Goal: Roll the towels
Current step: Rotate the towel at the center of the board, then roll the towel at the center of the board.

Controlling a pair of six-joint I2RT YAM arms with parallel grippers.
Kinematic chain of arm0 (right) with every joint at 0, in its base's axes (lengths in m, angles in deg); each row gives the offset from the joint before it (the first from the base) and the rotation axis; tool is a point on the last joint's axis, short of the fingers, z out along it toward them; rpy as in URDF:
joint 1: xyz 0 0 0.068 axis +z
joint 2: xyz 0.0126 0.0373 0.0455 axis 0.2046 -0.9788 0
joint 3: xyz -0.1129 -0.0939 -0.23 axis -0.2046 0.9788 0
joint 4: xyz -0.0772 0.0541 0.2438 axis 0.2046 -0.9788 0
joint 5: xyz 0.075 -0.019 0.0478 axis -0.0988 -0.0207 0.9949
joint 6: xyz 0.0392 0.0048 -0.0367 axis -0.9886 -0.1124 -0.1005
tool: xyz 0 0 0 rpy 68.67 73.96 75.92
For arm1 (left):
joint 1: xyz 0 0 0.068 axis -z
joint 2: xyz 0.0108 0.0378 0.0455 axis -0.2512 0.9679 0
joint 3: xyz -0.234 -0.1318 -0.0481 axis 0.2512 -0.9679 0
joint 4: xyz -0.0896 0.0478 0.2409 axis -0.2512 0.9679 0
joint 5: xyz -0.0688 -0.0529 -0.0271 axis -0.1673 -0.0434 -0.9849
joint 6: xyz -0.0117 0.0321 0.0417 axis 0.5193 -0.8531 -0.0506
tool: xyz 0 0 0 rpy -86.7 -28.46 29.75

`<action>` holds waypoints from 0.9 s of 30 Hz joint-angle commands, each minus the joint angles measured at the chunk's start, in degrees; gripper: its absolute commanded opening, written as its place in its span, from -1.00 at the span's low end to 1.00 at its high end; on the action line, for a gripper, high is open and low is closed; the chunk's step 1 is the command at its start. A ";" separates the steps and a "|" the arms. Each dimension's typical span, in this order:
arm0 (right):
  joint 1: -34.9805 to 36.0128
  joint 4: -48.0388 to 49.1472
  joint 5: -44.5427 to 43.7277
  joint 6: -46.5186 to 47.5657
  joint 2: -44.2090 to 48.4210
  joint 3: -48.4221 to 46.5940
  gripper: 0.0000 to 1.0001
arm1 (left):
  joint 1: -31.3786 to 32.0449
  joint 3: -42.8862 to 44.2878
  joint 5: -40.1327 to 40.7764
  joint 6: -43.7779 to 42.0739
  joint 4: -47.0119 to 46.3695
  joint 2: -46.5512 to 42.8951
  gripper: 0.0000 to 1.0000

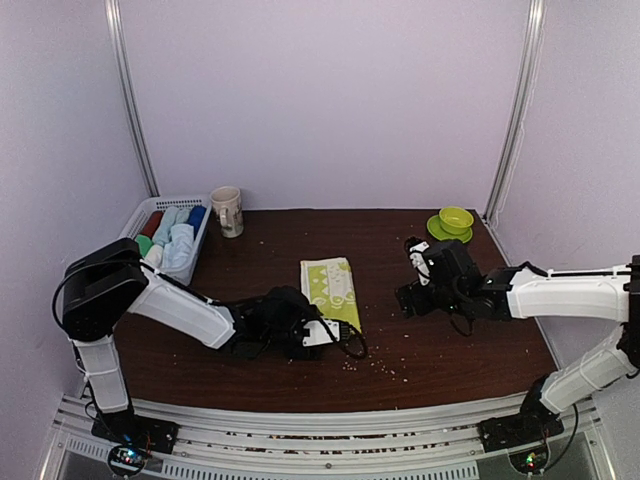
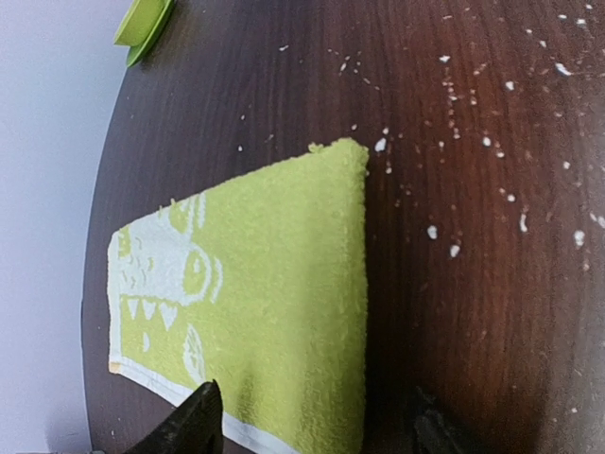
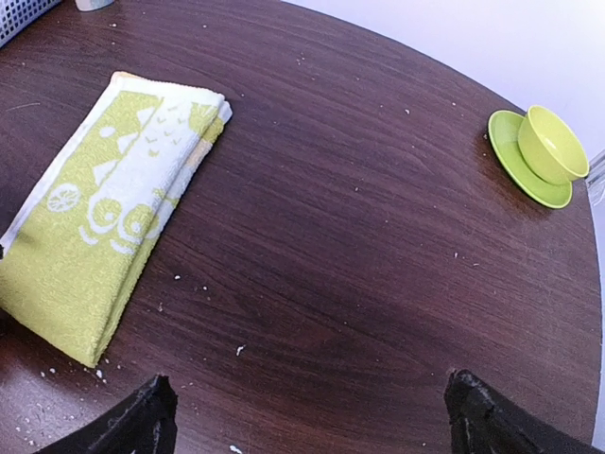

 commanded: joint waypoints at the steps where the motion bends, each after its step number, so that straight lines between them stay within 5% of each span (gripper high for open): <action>1: -0.26 1.09 -1.73 -0.51 2.69 1.08 1.00 | -0.02 1.34 3.23 -0.84 5.40 4.82 0.25; 5: -0.25 1.22 -1.06 -0.45 3.46 0.98 1.00 | -0.02 2.94 3.72 0.11 8.15 6.21 -0.07; 12: -0.21 8.51 5.36 3.25 5.76 5.03 1.00 | -0.02 6.86 1.35 1.65 14.82 8.94 -1.00; 20: 0.54 32.01 19.81 13.78 14.40 21.91 1.00 | -0.02 5.43 -9.33 5.08 20.88 4.22 -1.00; 27: 6.08 31.72 26.60 20.58 10.74 21.70 1.00 | 0.15 2.38 -15.55 7.94 21.98 0.56 -1.00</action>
